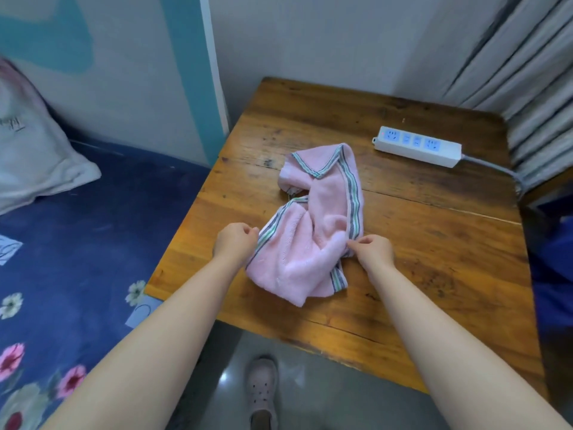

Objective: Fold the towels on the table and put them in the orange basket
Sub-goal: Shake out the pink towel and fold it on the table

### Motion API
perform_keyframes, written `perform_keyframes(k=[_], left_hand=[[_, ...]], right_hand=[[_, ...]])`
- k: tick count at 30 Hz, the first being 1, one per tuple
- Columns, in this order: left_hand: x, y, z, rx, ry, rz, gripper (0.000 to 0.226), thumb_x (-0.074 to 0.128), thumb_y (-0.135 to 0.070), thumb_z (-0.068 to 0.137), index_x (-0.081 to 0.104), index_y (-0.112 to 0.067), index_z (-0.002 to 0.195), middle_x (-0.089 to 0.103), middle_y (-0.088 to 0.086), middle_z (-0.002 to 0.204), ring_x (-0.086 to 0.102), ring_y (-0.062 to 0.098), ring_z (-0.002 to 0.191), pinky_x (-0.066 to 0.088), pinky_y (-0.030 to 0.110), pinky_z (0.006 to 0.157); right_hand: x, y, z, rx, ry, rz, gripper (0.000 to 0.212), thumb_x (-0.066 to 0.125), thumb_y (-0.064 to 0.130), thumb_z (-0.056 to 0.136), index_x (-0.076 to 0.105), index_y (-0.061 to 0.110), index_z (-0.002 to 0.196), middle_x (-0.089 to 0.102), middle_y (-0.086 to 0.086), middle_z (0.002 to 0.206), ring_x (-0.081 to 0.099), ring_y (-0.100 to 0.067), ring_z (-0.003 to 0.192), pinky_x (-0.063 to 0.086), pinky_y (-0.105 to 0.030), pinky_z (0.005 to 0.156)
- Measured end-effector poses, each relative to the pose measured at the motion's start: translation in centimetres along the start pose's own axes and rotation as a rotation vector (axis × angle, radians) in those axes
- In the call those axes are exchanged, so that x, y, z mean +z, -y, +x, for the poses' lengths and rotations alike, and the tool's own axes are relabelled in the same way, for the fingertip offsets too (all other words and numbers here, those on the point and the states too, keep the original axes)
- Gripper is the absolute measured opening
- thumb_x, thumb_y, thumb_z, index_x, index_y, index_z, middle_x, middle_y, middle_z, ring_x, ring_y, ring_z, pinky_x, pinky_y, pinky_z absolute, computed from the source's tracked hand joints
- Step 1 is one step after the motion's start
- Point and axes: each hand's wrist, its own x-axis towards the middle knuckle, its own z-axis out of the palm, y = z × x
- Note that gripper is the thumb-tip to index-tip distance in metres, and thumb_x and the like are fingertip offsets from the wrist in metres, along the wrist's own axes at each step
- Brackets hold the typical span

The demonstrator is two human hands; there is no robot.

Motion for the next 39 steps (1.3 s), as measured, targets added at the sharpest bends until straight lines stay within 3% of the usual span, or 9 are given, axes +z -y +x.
perform_keyframes(k=[3,9,12,17,22,26,30,34,39], left_hand=[[0.5,-0.2,1.9,-0.015,0.097,0.018,0.026,0.048,-0.025,0.091,0.066,-0.006,0.094,0.067,0.013,0.101,0.057,0.028,0.093,0.042,0.029,0.073],[1.3,-0.4,4.6,0.044,0.257,-0.024,0.017,0.055,-0.021,0.086,0.07,-0.015,0.082,0.067,0.002,0.086,0.055,0.016,0.078,0.041,0.024,0.069],[0.5,-0.9,5.5,0.016,0.26,-0.194,0.016,0.056,-0.016,0.085,0.067,-0.015,0.073,0.062,-0.002,0.073,0.053,0.014,0.073,0.04,0.022,0.062],[-3.6,-4.0,7.5,0.111,0.16,-0.463,0.012,0.058,-0.01,0.086,0.065,-0.01,0.075,0.058,-0.005,0.067,0.052,0.015,0.075,0.041,0.023,0.062],[-8.1,-9.4,8.3,0.287,0.009,-0.634,0.015,0.058,-0.007,0.085,0.063,-0.011,0.071,0.056,-0.007,0.064,0.049,0.002,0.062,0.037,-0.001,0.044],[-12.3,-14.2,8.0,0.377,-0.133,-0.796,0.021,0.056,-0.009,0.087,0.064,-0.015,0.068,0.058,-0.007,0.066,0.051,0.003,0.062,0.044,0.004,0.051],[-16.3,-16.0,7.2,0.462,-0.249,-0.931,0.026,0.054,-0.009,0.088,0.059,-0.02,0.064,0.055,-0.013,0.055,0.049,0.0,0.055,0.043,0.014,0.057],[-15.5,-11.8,6.2,0.382,-0.047,-0.715,0.034,0.053,-0.004,0.086,0.055,-0.016,0.054,0.046,-0.009,0.042,0.037,0.003,0.042,0.031,0.017,0.042],[-10.6,-4.4,5.1,0.212,0.225,-0.237,0.034,0.054,-0.007,0.085,0.051,-0.013,0.052,0.042,0.002,0.054,0.034,0.013,0.052,0.025,0.024,0.048]], right_hand=[[0.7,0.4,-0.3,-0.035,-0.025,-0.152,0.029,0.06,0.034,0.083,0.056,0.018,0.059,0.057,-0.001,0.064,0.056,-0.022,0.069,0.046,-0.032,0.07],[1.1,0.8,-0.1,0.043,-0.103,-0.036,0.029,0.057,0.019,0.082,0.065,-0.008,0.071,0.058,-0.026,0.07,0.047,-0.024,0.065,0.032,-0.028,0.061],[0.0,1.0,-0.5,0.065,-0.202,0.131,0.018,0.055,0.011,0.084,0.062,0.001,0.07,0.058,-0.009,0.069,0.048,-0.021,0.067,0.033,-0.026,0.061],[-3.2,4.3,1.1,0.014,-0.352,0.215,0.011,0.05,0.01,0.088,0.055,0.01,0.079,0.054,-0.008,0.082,0.047,-0.022,0.077,0.034,-0.025,0.065],[-8.7,9.6,3.5,0.042,-0.326,0.365,0.018,0.045,0.014,0.093,0.049,0.018,0.076,0.048,-0.003,0.07,0.043,-0.014,0.055,0.025,-0.007,0.024],[-13.4,15.5,3.7,0.036,-0.326,0.602,0.029,0.041,-0.001,0.085,0.046,0.016,0.062,0.039,-0.005,0.058,0.037,-0.005,0.027,0.021,-0.003,0.029],[-17.9,20.1,1.5,-0.106,-0.412,0.476,0.029,0.044,0.003,0.083,0.046,0.014,0.056,0.038,-0.004,0.056,0.032,-0.015,0.047,0.026,-0.009,0.035],[-17.4,17.8,-1.0,-0.286,-0.308,0.215,0.014,0.059,0.01,0.081,0.059,0.012,0.067,0.054,-0.006,0.067,0.046,-0.017,0.064,0.036,-0.025,0.058],[-10.7,8.9,-1.4,-0.06,-0.209,-0.105,0.013,0.052,0.004,0.08,0.063,0.005,0.072,0.056,-0.017,0.073,0.051,-0.031,0.075,0.033,-0.029,0.061]])
